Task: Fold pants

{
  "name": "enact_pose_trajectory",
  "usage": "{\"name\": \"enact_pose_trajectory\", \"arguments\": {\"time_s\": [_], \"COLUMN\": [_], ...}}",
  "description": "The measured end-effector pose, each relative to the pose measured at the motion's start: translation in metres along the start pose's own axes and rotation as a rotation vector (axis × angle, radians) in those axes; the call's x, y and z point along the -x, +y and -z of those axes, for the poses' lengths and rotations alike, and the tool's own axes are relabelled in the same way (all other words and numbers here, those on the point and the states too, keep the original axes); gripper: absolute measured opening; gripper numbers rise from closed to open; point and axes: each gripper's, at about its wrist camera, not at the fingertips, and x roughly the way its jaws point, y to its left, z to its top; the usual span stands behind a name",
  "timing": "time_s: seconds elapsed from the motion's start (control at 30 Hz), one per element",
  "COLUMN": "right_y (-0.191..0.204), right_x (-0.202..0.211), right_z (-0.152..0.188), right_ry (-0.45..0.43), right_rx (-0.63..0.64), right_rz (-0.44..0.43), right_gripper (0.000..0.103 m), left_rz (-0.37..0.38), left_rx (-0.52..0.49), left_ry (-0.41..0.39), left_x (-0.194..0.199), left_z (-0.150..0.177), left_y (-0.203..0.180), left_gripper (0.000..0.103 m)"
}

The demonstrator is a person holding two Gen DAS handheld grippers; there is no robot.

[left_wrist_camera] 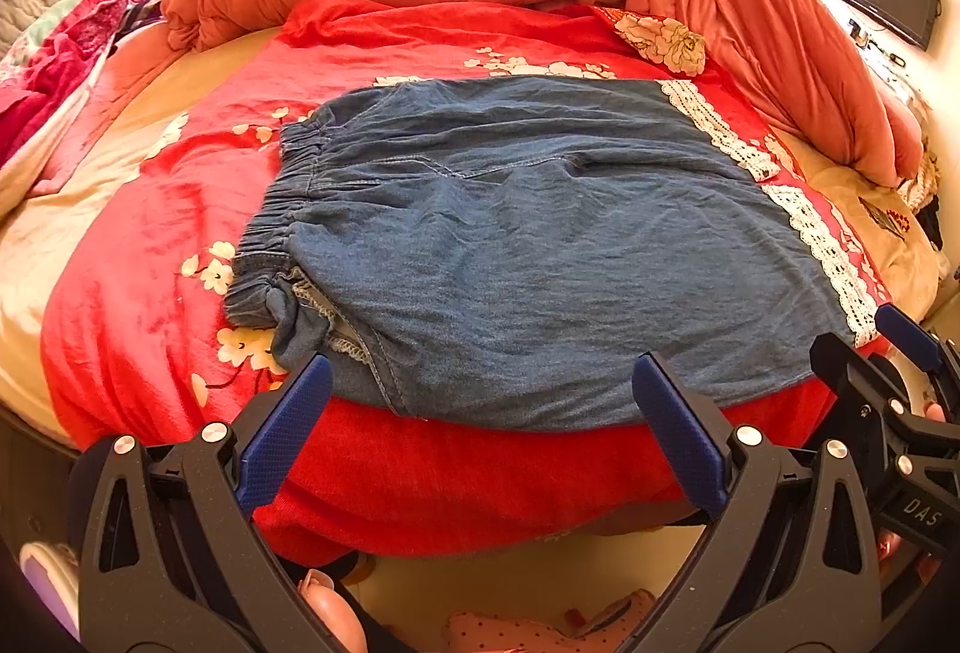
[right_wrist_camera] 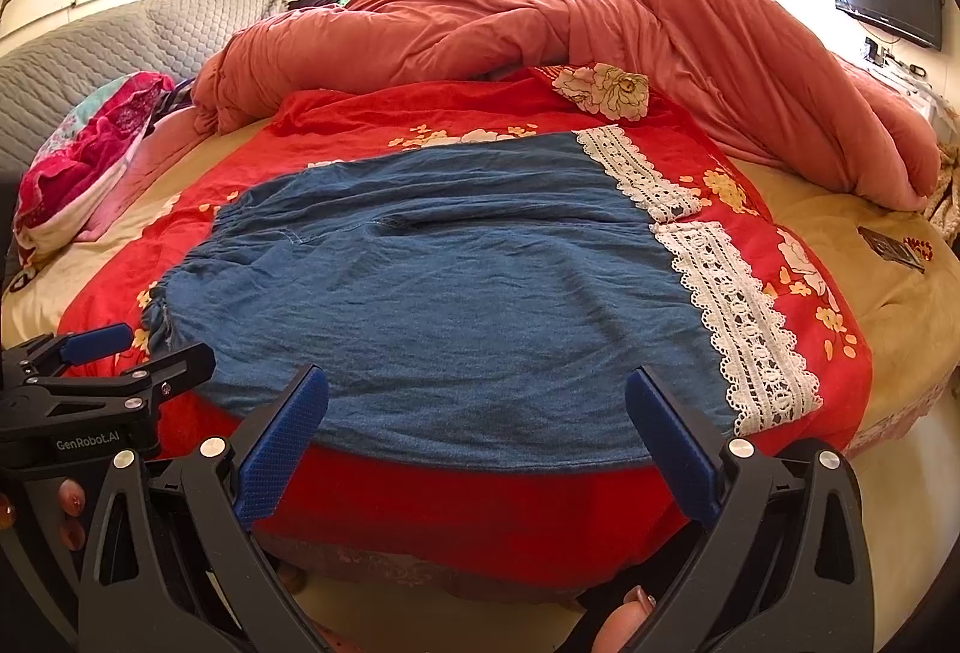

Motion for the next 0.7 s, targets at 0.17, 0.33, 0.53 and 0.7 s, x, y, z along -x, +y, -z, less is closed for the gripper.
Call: {"name": "enact_pose_trajectory", "arguments": {"time_s": [0.17, 0.33, 0.53, 0.7], "right_y": [0.001, 0.003, 0.010, 0.022], "right_x": [-0.004, -0.012, -0.029, -0.046], "right_z": [0.000, -0.004, -0.018, -0.041], "right_ry": [-0.001, 0.004, 0.008, 0.003], "right_rx": [0.004, 0.017, 0.054, 0.105], "right_rz": [-0.001, -0.014, -0.033, -0.073], "right_gripper": [0.099, 0.099, 0.099, 0.099], "left_rz": [0.007, 0.016, 0.010, -0.006], "left_rx": [0.001, 0.003, 0.007, 0.031], "left_ry": [0.007, 0.007, 0.005, -0.005], "left_x": [-0.006, -0.013, -0.022, -0.030], "left_z": [-0.002, -0.005, -0.017, -0.036], "left_y": [0.002, 0.006, 0.017, 0.039], "left_gripper": [0.094, 0.094, 0.094, 0.094]}}
